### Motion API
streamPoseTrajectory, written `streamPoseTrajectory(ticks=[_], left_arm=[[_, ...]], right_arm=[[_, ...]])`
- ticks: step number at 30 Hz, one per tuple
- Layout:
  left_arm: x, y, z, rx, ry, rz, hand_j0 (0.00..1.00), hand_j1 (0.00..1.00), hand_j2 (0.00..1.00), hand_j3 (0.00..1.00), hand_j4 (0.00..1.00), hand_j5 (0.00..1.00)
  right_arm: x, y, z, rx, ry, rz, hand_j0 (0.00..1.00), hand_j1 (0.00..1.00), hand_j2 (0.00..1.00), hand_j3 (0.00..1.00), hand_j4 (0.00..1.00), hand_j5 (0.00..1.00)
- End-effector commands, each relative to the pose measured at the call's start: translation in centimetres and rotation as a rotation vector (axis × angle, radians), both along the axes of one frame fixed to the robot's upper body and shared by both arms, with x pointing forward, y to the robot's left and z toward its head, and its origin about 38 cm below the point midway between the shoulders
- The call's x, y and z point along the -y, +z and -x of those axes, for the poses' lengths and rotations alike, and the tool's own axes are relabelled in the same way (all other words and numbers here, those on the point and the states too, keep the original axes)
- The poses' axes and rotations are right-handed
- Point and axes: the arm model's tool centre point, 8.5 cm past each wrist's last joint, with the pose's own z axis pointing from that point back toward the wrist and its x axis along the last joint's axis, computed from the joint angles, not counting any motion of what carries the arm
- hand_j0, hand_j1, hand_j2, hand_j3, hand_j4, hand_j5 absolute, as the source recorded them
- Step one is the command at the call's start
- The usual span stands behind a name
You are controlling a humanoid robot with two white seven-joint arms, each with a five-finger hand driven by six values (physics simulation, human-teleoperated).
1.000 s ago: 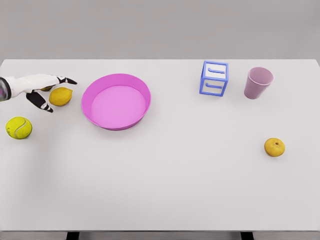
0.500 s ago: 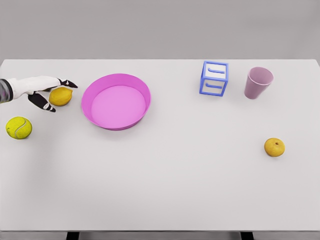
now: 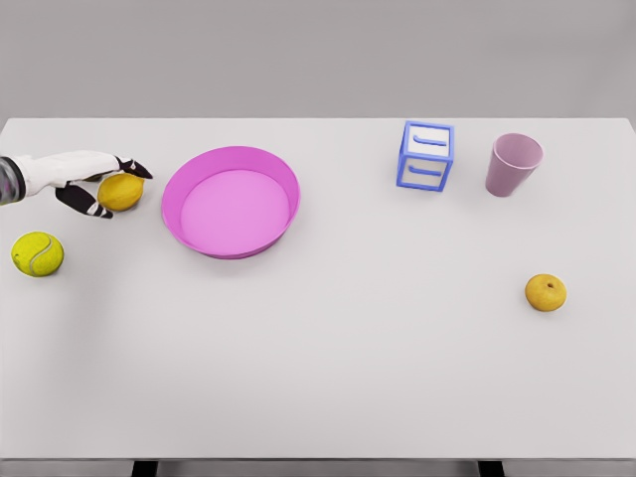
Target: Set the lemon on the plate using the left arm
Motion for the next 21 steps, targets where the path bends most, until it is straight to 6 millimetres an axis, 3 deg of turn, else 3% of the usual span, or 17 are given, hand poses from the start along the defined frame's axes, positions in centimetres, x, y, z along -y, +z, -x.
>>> streamPoseTrajectory(ticks=[1, 9, 17, 21], left_arm=[[-0.05, 0.1, -0.02, 0.002, 0.005, 0.007, 0.79, 0.79, 0.79, 0.79, 0.79, 0.79], [-0.54, -0.36, 0.13, -0.011, 0.021, 0.008, 0.78, 0.78, 0.78, 0.78, 0.78, 0.78], [-0.5, -0.33, 0.12, -0.01, 0.019, 0.008, 0.61, 0.61, 0.61, 0.61, 0.61, 0.61], [-0.5, -0.33, 0.12, -0.01, 0.019, 0.008, 0.58, 0.58, 0.58, 0.58, 0.58, 0.58]], right_arm=[[0.0, -0.01, -0.03, 0.001, 0.001, 0.0, 1.0, 1.0, 1.0, 1.0, 1.0, 1.0], [-0.02, 0.0, 0.02, -0.001, 0.0, -0.001, 1.0, 1.0, 1.0, 1.0, 1.0, 1.0], [-0.02, 0.0, 0.02, -0.001, 0.0, -0.001, 1.0, 1.0, 1.0, 1.0, 1.0, 1.0], [-0.02, 0.0, 0.02, -0.001, 0.0, -0.001, 1.0, 1.0, 1.0, 1.0, 1.0, 1.0]])
